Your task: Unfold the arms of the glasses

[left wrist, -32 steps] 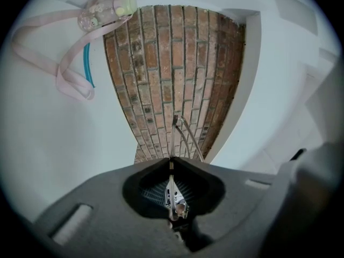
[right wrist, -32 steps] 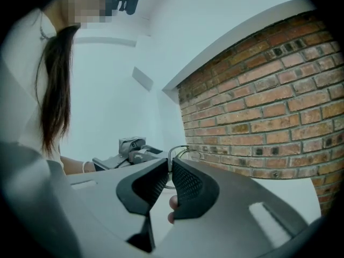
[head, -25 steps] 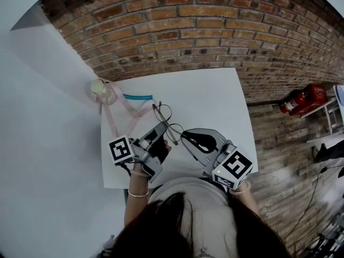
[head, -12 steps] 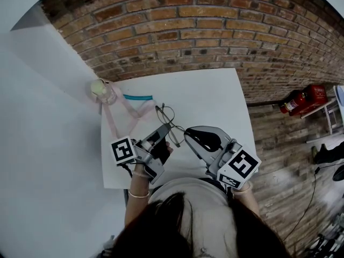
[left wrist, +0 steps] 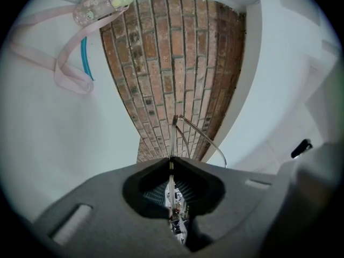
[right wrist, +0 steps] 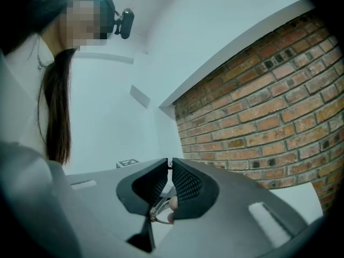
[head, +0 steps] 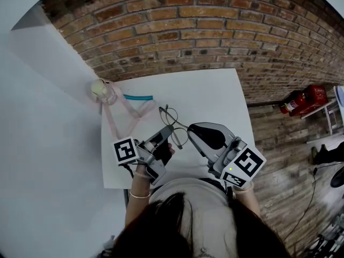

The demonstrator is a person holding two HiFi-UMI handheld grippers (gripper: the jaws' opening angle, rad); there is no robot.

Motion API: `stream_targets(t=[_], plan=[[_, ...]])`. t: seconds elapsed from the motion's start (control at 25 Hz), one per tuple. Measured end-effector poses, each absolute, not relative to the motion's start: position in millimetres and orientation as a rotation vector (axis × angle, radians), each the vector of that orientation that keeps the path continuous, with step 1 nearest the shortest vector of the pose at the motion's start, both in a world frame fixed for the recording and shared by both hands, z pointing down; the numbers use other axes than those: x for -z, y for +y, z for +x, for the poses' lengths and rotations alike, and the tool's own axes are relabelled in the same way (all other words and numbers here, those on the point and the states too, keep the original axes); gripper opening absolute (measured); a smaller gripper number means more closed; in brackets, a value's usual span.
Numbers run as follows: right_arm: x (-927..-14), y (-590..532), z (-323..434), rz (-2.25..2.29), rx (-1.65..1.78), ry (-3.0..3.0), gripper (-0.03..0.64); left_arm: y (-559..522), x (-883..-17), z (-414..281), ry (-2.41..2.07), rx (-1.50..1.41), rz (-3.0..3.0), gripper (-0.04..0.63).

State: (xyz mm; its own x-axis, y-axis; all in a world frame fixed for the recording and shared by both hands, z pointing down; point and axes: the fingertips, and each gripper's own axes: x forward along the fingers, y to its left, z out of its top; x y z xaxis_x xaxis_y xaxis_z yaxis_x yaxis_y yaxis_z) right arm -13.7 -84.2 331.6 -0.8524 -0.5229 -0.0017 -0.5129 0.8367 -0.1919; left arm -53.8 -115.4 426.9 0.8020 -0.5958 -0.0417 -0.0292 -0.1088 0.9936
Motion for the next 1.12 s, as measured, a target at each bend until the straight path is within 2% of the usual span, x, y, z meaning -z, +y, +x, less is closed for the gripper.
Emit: stream_targets(t=[1.12], plan=[[-312.6,-96.8,-12.4,-0.844,0.242,2.94,0.032,-108.0,-431.8,-44.9,-0.475,0.472,1.625,0.023]])
